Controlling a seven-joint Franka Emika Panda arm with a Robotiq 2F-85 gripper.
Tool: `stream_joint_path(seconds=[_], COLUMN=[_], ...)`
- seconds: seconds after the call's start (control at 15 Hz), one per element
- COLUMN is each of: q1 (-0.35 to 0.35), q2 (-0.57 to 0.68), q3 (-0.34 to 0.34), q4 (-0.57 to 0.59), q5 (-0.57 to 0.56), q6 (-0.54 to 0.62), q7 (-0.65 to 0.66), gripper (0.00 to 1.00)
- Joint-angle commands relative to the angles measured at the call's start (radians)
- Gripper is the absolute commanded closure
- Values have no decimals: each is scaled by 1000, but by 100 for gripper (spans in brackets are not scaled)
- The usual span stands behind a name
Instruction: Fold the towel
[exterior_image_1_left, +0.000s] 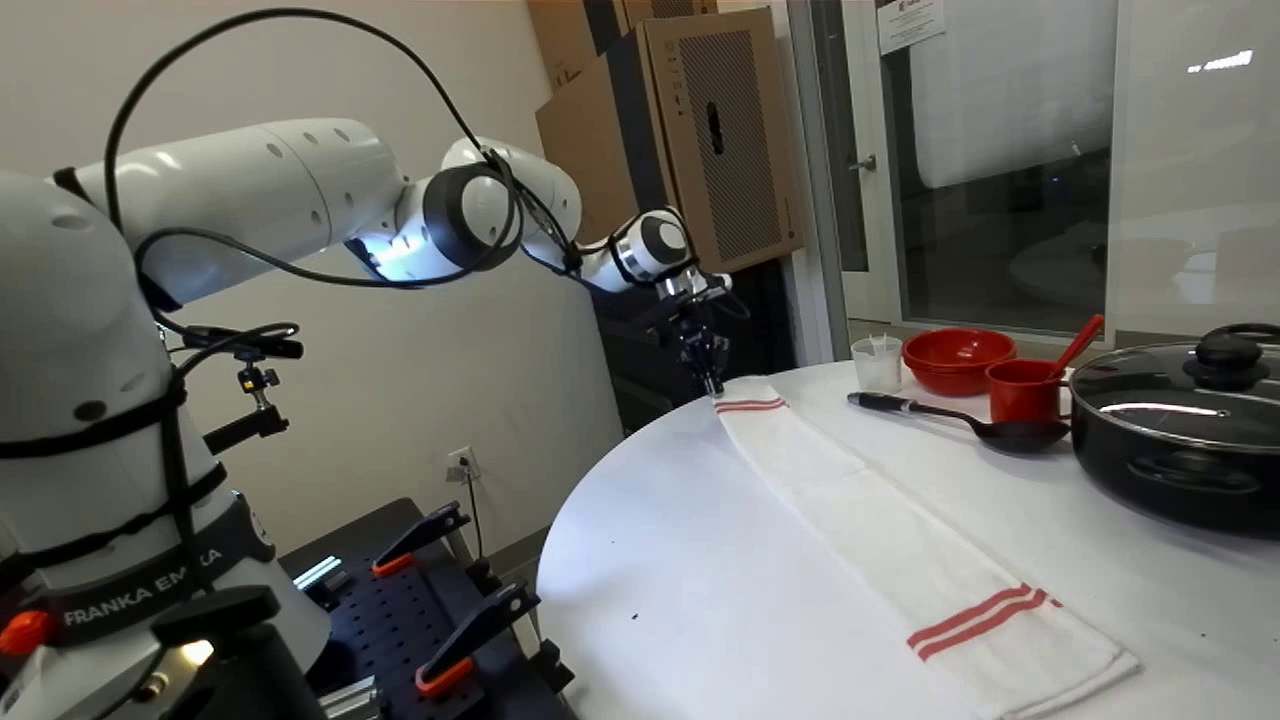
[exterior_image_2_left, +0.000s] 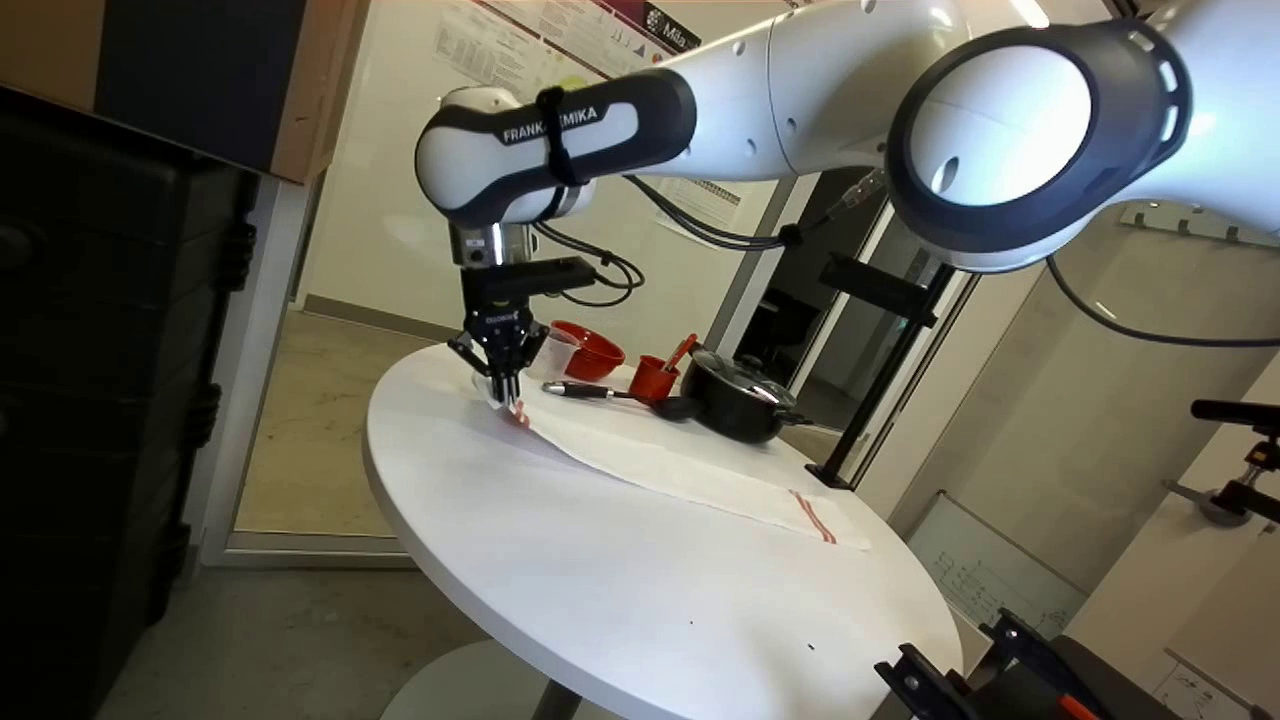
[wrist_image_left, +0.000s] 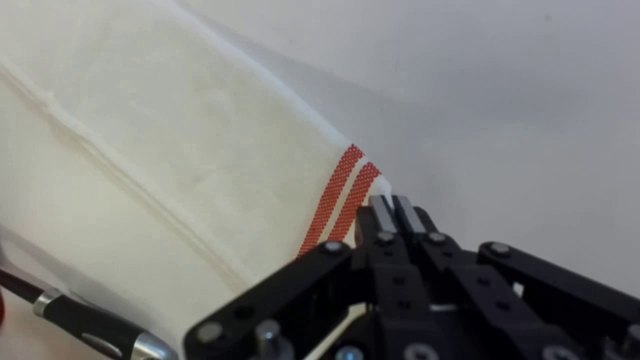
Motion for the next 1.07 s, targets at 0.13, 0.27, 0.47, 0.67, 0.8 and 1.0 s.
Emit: stream_joint_path(seconds=[0.13,0.27,0.47,0.67,0.8,1.0], q1=[-80,-117,-174,-227,-261,-308], q2=[-150,-195,-250,-320,-373,-432], q3=[90,116,150,179,195,214], q4=[-43,-62,-98,-183,-267,-402], q5=[95,134,181,222,246,284], q6=[61,76,118,193,242,309], q7=[-69,-73,-70,-60,-49,-43], gripper=[99,99,99,99,99,99])
